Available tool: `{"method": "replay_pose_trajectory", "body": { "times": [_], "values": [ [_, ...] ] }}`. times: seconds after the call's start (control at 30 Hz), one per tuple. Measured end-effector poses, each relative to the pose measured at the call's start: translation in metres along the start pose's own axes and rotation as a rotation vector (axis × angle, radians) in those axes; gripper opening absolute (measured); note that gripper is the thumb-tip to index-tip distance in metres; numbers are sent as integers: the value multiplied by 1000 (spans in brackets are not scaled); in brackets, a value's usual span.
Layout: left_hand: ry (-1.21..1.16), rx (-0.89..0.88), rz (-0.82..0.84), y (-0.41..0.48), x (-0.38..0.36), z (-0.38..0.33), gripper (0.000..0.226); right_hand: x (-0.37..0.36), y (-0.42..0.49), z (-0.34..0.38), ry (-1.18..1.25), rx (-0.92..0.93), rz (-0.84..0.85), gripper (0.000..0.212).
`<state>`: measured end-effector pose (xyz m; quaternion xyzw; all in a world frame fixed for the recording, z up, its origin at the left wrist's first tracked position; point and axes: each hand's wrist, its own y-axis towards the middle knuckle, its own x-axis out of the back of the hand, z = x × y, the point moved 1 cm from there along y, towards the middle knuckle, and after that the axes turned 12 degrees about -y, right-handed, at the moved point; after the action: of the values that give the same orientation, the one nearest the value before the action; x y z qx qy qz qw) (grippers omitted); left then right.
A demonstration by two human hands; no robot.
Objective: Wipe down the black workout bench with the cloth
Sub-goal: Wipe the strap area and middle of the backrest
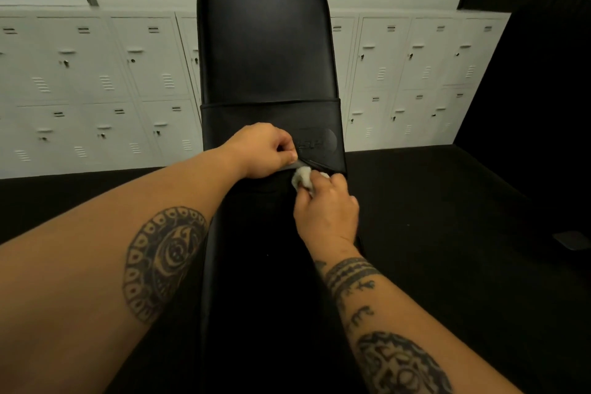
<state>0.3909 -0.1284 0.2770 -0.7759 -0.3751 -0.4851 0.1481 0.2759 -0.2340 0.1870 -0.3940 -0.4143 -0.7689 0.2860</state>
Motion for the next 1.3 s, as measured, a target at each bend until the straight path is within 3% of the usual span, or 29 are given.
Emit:
{"method": "replay_pose_trajectory", "body": {
  "times": [0.1, 0.23, 0.33, 0.53, 0.73, 0.87, 0.97, 1.1, 1.17, 1.3],
  "values": [
    [31, -24, -51, -4, -8, 1, 9, -8, -11, 20, -31, 130, 32, 38],
    [171, -121, -25, -6, -11, -1, 7, 6, -12, -12, -166, 261, 56, 38],
    [340, -231, -2, -10, -17, -1, 16, 16, -25, -38, -98, 155, 78, 33],
    [524, -554, -141, -15, -36, 0, 29, 13, -49, -62, 60, -29, 118, 32],
    [563, -601, -216, -8, -39, -10, 22, 13, -40, -59, 140, -44, 133, 35],
    [468, -385, -147, 0, -34, -25, 30, 13, -35, -50, 124, 46, 125, 38],
    [348, -135, -98, 16, -25, -36, 25, 8, -27, -35, 3, 254, 6, 39],
    [89, 26, -32, 27, -18, -27, 11, -2, 3, -19, -138, 343, -127, 34],
    [-33, 59, -38, 29, -17, -21, 11, -2, 15, -26, -155, 298, -149, 32],
    [-160, 60, -51, 32, -16, -14, 20, -2, 10, -48, -58, 13, -66, 41]
  ]
}}
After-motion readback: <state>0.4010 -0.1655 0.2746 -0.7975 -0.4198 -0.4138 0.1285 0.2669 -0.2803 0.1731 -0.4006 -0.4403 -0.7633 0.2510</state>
